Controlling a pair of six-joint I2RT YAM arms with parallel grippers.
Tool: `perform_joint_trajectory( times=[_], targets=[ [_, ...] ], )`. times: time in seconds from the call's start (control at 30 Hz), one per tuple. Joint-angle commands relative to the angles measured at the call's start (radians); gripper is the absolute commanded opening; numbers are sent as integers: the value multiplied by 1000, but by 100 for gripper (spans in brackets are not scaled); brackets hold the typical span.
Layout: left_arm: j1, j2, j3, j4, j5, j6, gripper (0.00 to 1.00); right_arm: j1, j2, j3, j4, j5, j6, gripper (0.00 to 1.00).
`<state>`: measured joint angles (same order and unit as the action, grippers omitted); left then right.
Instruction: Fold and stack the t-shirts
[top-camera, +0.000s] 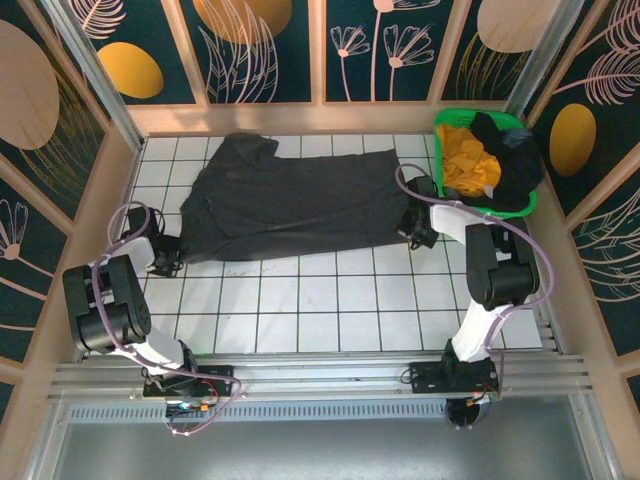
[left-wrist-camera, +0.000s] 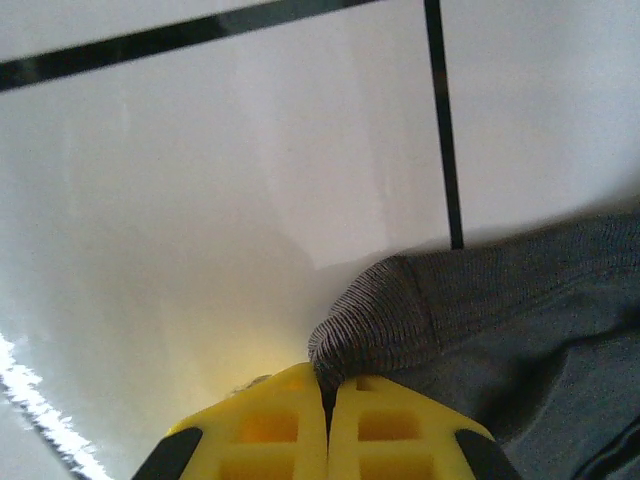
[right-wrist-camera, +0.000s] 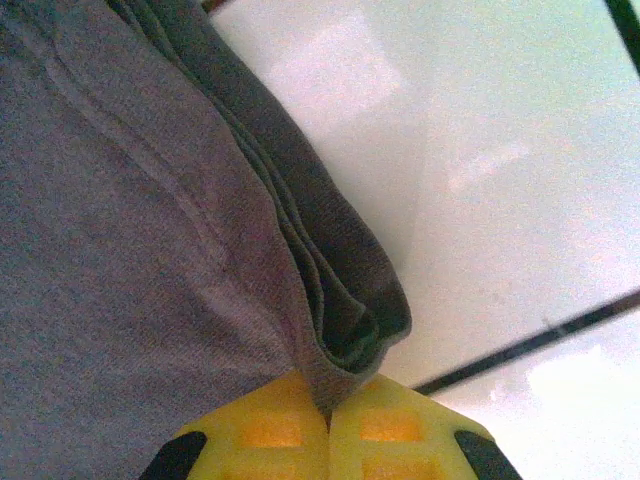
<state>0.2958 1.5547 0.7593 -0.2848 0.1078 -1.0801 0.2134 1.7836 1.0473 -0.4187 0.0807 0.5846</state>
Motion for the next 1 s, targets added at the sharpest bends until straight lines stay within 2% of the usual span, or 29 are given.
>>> perform_joint_trajectory(
  times=[0.0,0.2,0.43,0.47,0.53,0.57,0.63,0.7,0.77,0.83,0.97],
  targets=[
    [24,-57,8,-135,-112,61,0,20,-73,-96,-136,47,52,0],
    [23,-110,-6,-225,-245,115,0,54,-217,-225,-212,9,79,0],
    [23,-85,-46,-196,-263,165,1,66,-258,-310,-202,-60,82,0],
    [23,-83,-40,-194,-256,170,7,67,-261,-305,-206,-60,84,2],
    [23,-93,-18,-199,-247,173,21,76,-275,-279,-225,-50,93,22],
    [23,-106,2,-204,-251,175,31,82,-288,-262,-237,-38,97,29],
    [19,-136,53,-227,-267,172,47,94,-316,-229,-259,-19,102,37],
    [3,-148,131,-266,-271,174,51,110,-350,-185,-271,-9,106,41],
    [-50,-136,206,-321,-267,176,52,129,-376,-150,-253,-20,97,42],
    [-133,-138,281,-349,-247,146,57,153,-392,-119,-185,-85,56,43],
    [-263,-155,266,-332,-148,24,57,175,-370,-115,57,-434,-25,44]
  ],
)
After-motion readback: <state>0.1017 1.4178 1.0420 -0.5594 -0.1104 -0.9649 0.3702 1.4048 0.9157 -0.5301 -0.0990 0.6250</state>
